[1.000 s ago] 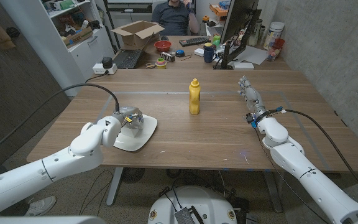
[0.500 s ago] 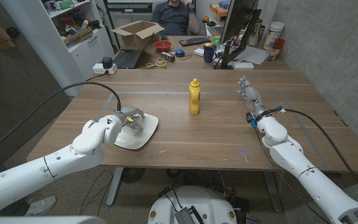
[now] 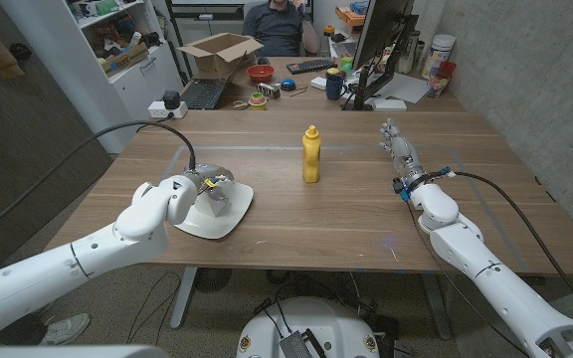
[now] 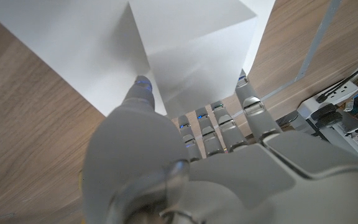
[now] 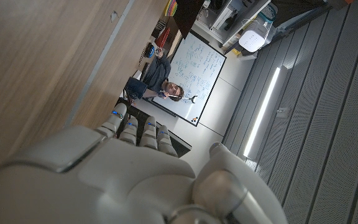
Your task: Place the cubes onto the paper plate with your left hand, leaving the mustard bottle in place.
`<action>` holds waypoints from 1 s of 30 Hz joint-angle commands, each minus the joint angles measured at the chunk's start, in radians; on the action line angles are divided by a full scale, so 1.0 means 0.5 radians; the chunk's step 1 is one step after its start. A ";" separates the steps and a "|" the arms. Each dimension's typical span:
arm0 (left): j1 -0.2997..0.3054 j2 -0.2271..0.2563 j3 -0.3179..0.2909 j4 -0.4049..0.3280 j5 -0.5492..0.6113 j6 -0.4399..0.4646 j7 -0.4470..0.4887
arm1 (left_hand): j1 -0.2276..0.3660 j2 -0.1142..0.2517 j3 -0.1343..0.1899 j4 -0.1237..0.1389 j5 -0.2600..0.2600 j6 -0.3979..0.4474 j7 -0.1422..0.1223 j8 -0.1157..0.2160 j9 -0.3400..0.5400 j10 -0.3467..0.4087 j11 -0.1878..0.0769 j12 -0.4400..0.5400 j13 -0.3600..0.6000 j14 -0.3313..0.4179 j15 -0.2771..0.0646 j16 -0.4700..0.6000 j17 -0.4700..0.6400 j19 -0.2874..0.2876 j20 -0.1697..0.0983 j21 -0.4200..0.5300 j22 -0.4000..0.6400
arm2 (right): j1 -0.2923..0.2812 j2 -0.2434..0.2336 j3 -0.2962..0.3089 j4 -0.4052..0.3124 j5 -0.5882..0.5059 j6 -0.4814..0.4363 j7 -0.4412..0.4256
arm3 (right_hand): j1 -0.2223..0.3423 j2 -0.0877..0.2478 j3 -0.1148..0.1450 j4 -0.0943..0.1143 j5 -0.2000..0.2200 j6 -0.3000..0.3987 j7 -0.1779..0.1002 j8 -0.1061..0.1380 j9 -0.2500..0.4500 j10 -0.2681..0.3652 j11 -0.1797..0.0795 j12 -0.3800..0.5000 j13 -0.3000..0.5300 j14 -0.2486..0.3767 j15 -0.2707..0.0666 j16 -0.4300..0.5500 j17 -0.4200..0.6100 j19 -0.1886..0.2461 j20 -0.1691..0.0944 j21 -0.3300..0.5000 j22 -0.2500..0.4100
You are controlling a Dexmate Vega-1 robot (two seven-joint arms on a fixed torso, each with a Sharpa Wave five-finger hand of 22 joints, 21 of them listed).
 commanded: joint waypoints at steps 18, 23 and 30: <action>0.045 -0.070 -0.156 -0.117 0.075 -0.018 0.048 | -0.084 -0.054 -0.076 0.030 0.027 -0.056 0.028 -0.033 -0.003 -0.032 0.036 -0.036 -0.023 -0.062 0.029 0.022 -0.026 0.005 0.032 -0.047 0.008 | 0.081 0.032 0.010 0.123 0.006 0.041 0.068 | 0.000 0.022 -0.010 -0.003 0.014 0.003 0.007 0.009 0.007 0.015 0.005 0.010 0.003 0.019 0.003 0.009 0.004 0.008 0.000 -0.016 0.004; 0.056 -0.082 -0.157 -0.152 0.145 0.032 0.054 | -0.117 -0.073 -0.103 0.043 0.032 -0.046 0.022 -0.033 -0.004 -0.047 0.039 -0.049 -0.031 -0.099 0.049 0.016 -0.039 0.010 0.041 -0.061 0.007 | 0.092 0.036 0.012 0.144 0.008 0.061 0.085 | 0.000 0.022 -0.011 -0.003 0.014 0.003 0.007 0.009 0.007 0.015 0.010 0.010 0.003 0.020 0.002 0.009 0.004 0.009 0.001 -0.018 0.004; 0.113 -0.082 -0.198 -0.194 0.167 0.032 0.129 | -0.173 -0.093 -0.143 0.068 0.039 -0.022 0.015 -0.028 -0.005 -0.047 0.032 -0.060 -0.042 -0.141 0.049 0.015 -0.059 0.014 0.051 -0.084 0.006 | 0.092 0.039 0.021 0.156 0.016 0.074 0.097 | -0.001 0.022 -0.012 -0.003 0.014 0.004 0.007 0.009 0.007 0.017 0.008 0.011 0.003 0.018 0.003 0.007 0.004 0.010 0.001 -0.022 0.004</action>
